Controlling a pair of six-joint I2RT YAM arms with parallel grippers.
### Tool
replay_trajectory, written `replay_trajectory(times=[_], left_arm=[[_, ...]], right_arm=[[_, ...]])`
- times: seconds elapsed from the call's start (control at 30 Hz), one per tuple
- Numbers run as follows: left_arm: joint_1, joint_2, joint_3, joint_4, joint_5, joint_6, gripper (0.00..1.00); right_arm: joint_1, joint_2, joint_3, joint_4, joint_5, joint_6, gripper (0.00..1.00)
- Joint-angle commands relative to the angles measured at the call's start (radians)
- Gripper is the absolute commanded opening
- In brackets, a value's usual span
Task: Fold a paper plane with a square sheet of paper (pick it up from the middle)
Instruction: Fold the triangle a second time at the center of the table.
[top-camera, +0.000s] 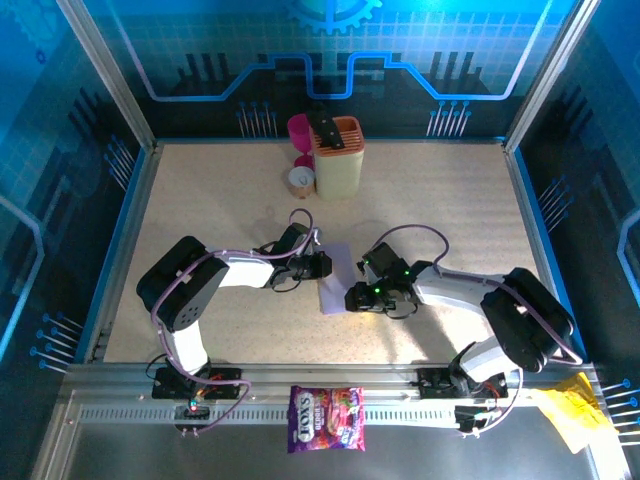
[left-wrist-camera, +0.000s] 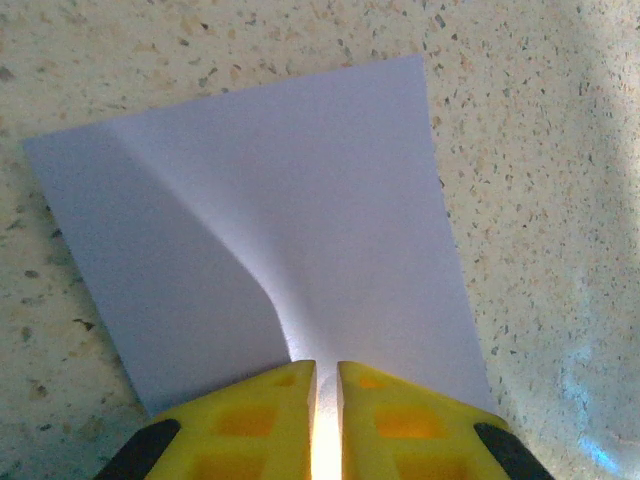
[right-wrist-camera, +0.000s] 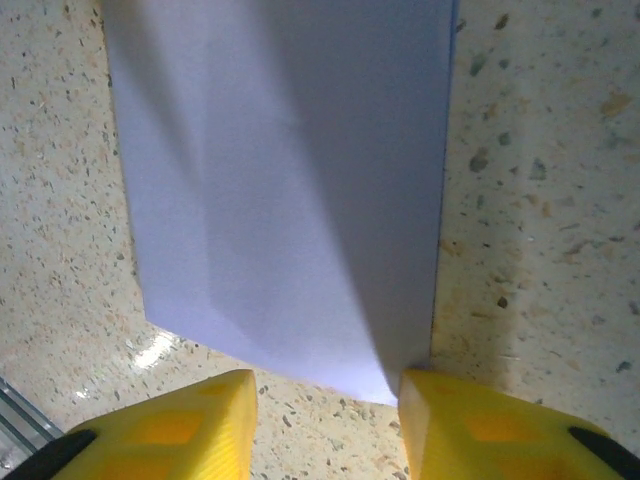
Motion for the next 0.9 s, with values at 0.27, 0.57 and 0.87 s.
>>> replay_trajectory(times=[0.27,0.57,0.87], left_arm=[[0.0,0.038,-0.039,-0.074,0.008,-0.01,0.16],[0.0,0.032,-0.041,-0.077,0.011,-0.009,0.16],[0.0,0.03,-0.044,-0.076,0.012,-0.011,0.16]], right_arm=[[-0.002,0.049,0.047,0.017,-0.036,-0.002,0.33],[-0.002,0.053,0.057,0.031,-0.04,0.006,0.42],[-0.005,0.049,0.052,0.052,-0.037,0.013,0.41]])
